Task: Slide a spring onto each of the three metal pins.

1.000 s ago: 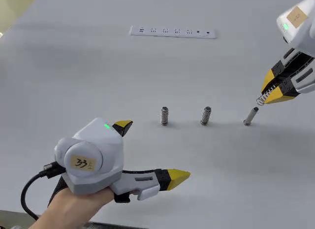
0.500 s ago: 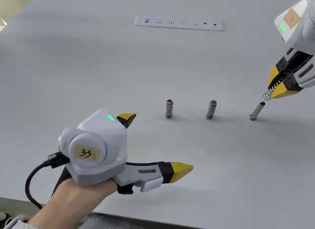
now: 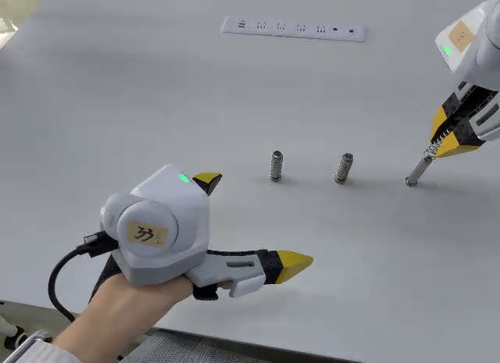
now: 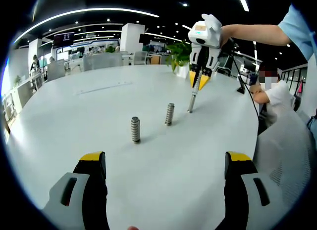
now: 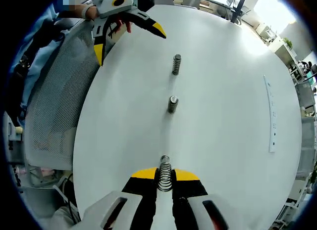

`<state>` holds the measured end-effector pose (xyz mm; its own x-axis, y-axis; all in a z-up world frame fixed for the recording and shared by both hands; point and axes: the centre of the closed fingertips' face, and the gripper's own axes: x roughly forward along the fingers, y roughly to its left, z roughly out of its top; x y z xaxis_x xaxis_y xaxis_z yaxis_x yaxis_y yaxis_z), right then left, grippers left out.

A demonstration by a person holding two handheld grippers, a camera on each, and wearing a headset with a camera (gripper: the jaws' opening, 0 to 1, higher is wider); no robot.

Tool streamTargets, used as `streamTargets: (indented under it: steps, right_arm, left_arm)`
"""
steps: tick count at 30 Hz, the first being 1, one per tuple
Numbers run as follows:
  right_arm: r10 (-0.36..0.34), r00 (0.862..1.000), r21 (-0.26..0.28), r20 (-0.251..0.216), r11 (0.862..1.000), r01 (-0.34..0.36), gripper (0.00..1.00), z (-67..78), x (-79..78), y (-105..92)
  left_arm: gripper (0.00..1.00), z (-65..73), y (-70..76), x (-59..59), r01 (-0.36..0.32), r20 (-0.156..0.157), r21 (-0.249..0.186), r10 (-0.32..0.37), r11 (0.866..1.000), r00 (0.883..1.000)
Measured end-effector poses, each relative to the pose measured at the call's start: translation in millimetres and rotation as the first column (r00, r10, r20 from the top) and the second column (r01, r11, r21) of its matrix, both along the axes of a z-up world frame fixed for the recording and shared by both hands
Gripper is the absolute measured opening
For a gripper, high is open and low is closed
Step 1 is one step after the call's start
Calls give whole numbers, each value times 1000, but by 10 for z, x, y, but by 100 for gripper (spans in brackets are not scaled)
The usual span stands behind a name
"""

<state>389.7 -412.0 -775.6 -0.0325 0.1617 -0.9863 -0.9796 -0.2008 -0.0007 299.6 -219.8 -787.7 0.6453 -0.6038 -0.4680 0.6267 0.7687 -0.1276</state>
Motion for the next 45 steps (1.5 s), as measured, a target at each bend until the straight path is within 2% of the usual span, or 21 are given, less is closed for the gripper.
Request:
streamTargets:
  steps: [15,19,45]
  right_arm:
    - [19,1000,-27,-10,999,-19,8,-126,27,2]
    - [23,1000,-37,-12,999,-24,8,-174,33,9]
    - [17,1000,-66,-22,998,-18,8,-474,-32,61]
  left_arm:
    - [99,-10,9,13,-4,-9,-8,4,1000,1000]
    - [99,-24,33,25,-11,-12,5,11,1000,1000]
    - [99,-51,21,5,-1,-23,0,1,1000,1000]
